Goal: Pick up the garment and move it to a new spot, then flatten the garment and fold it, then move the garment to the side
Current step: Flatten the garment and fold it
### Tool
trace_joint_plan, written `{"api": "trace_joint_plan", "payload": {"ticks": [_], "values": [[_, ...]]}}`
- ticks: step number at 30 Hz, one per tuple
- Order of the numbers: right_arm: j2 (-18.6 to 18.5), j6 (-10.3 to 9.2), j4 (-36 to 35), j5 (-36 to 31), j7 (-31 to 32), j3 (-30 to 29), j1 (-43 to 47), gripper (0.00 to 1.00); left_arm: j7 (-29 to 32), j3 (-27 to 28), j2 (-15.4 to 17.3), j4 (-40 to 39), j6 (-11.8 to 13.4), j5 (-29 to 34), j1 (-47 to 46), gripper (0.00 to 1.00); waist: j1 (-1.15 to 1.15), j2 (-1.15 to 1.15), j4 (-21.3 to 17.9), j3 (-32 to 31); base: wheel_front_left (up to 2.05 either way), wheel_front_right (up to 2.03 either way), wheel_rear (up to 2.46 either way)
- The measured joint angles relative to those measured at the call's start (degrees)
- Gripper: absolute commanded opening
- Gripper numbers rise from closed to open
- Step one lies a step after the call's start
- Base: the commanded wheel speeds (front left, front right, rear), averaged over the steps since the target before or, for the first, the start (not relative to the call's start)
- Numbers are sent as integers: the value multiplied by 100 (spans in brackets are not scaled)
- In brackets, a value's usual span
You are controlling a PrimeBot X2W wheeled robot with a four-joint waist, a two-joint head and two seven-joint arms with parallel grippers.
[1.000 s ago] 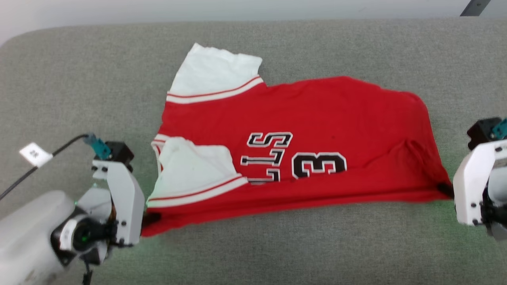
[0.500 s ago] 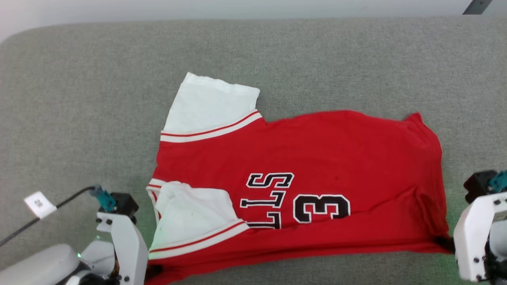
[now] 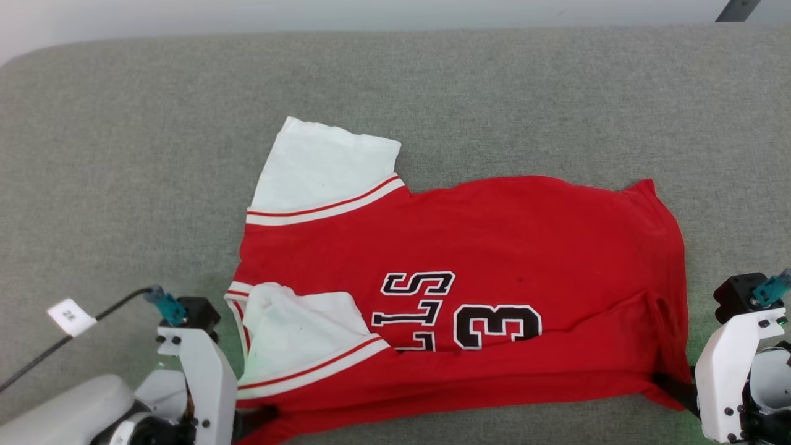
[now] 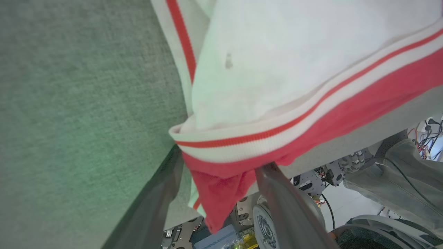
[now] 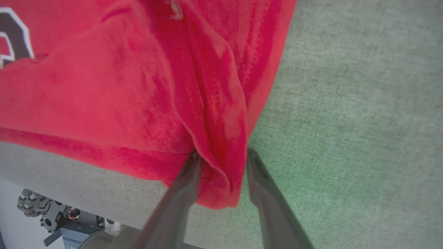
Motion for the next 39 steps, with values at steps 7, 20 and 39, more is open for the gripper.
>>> {"api": "trace_joint_plan", "payload": {"ticks": [7,20,39], "values": [[44,-1,-54,22,1,-148,-13,100,67,99,180,-64,15,30,-136,100,0,0,-8,-89,0,0,0],[311,-1,-809,57,-1078,-499,-355,100,385,550,523,-409,121,211,-1068,100,0,0,-148,-28,0,0,0],[515,-1,-432,-881,-5392,304,-1418,100,-356,873,-622,2169,-1350,1657,-3253,100,0,0,-750,834,0,0,0]]}}
